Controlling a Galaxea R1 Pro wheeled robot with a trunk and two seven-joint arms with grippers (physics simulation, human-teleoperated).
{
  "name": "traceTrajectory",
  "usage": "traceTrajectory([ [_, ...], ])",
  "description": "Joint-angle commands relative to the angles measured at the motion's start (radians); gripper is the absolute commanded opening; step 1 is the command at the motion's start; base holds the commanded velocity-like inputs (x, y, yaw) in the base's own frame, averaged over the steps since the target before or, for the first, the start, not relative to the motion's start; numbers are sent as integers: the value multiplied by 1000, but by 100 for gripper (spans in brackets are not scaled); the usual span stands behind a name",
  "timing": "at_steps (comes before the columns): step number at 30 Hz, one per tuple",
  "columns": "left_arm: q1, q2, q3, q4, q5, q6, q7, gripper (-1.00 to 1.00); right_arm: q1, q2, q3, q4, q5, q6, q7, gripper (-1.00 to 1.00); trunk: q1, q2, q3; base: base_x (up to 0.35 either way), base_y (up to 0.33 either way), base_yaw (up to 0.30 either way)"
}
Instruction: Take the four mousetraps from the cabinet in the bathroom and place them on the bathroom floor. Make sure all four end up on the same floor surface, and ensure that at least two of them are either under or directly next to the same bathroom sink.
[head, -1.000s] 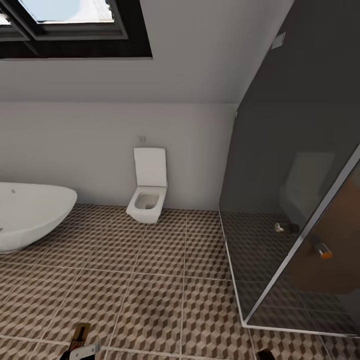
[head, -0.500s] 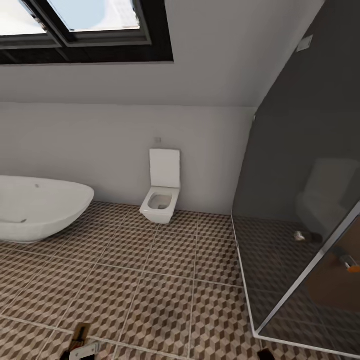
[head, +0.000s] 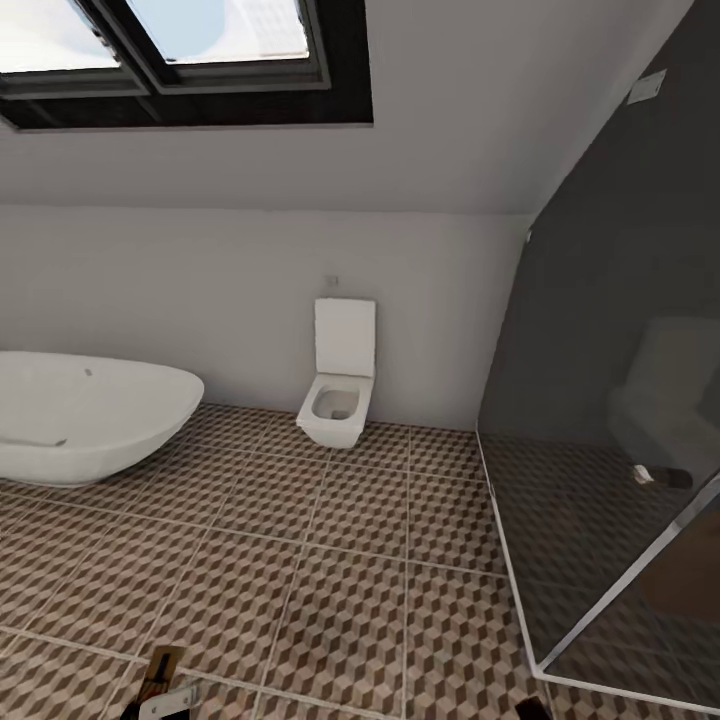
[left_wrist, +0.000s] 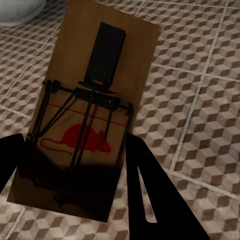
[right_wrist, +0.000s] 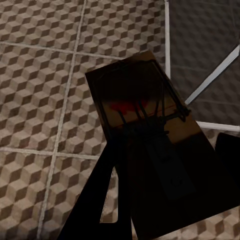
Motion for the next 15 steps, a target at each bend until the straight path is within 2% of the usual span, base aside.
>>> traceTrajectory([
  [1,-1,0,-7,1,-5,-1,6,-100,0,0,0,-2,4,-1,-7,-100,1,-2,-2,116,227,0],
  [6,-1,0,-7,0,-5,-1,6,-100,0,0,0,-2,4,-1,-7,-100,1,-2,0,135,233,-82],
  [15,-1,0,-7,1,-4,-1,6,-100,0,0,0,-2,4,-1,-7,-100,1,-2,10,143,258,-194],
])
